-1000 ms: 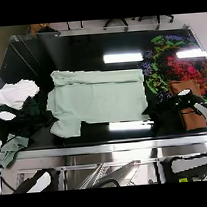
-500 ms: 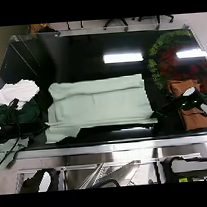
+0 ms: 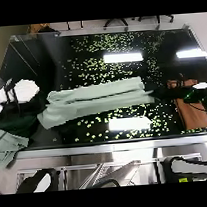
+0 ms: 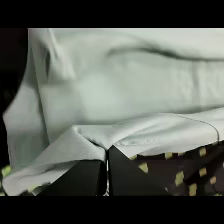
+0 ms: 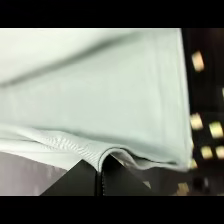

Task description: Fold the shirts.

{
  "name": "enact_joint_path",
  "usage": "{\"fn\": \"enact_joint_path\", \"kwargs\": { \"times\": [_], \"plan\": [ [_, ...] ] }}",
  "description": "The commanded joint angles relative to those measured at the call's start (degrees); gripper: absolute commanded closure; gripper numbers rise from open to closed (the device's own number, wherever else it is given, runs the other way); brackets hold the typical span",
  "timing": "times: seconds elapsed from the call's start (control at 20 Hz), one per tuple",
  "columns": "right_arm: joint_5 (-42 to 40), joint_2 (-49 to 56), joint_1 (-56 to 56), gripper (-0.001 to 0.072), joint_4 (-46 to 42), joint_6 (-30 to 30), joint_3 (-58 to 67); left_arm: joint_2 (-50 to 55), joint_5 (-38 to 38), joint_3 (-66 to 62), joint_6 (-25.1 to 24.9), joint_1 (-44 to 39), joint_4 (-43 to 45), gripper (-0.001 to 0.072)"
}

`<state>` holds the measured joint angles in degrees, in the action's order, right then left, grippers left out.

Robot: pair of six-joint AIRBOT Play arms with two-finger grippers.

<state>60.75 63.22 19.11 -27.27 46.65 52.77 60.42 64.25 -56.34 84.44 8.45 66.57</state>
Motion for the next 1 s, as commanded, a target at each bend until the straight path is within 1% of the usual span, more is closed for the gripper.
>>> {"fn": "enact_joint_path", "kwargs": {
  "times": [0.0,0.1,0.25,0.3,0.35,0.4,0.45,0.5,0.55,0.6,0.65,0.8,0.95],
  "plan": [
    [-8.9,5.9,-3.5,0.0692,10.6,-10.0,4.3,14.0,-3.7,-9.4,-0.2,-1.4,-0.1,0.0696],
    [-12.7,11.9,-5.9,0.0692,10.6,-12.5,8.7,20.7,-5.4,-13.5,-0.6,-1.4,-0.2,0.0696],
    [-13.2,20.6,-7.2,0.0691,10.6,-13.1,16.3,28.6,-5.9,-18.6,-0.6,-1.4,-0.2,0.0695],
    [-12.4,22.8,-7.3,0.0645,10.6,-13.1,18.6,30.6,-5.6,-20.0,-0.6,-1.4,-0.3,0.0695],
    [-11.0,24.1,-7.3,0.0456,10.5,-13.1,20.7,32.1,-4.9,-21.2,-0.6,-1.9,-0.8,0.0691],
    [-10.5,24.6,-7.1,0.0334,9.5,-13.0,22.4,33.6,-3.6,-22.8,-0.7,-2.3,-0.7,0.0599],
    [-10.6,24.6,-6.7,0.0319,7.2,-12.7,23.8,34.5,-2.4,-24.2,-0.6,-3.0,-0.7,0.0204],
    [-10.6,24.6,-6.2,0.0286,3.7,-10.6,25.4,35.2,-1.4,-25.7,-0.7,-3.6,-0.6,0.0018],
    [-10.8,24.6,-5.8,0.0146,0.0,-6.9,26.6,35.3,-1.0,-26.8,-0.6,-4.0,-0.7,0.0016],
    [-10.8,24.7,-5.5,0.0104,-2.8,-3.8,27.4,35.3,-0.5,-28.2,-0.6,-4.3,-0.7,0.0016],
    [-10.7,25.0,-5.4,0.0103,-4.0,-2.3,27.7,35.3,0.0,-29.4,-0.6,-4.4,-0.7,0.0016],
    [-9.1,26.4,-5.6,0.0103,-3.8,-2.2,27.7,35.3,2.0,-32.6,-0.5,-4.7,-0.7,0.0017],
    [-5.3,29.0,-5.7,0.0104,0.6,-2.3,27.7,35.3,3.7,-34.3,-0.3,-4.7,-0.6,0.0016]
  ]
}}
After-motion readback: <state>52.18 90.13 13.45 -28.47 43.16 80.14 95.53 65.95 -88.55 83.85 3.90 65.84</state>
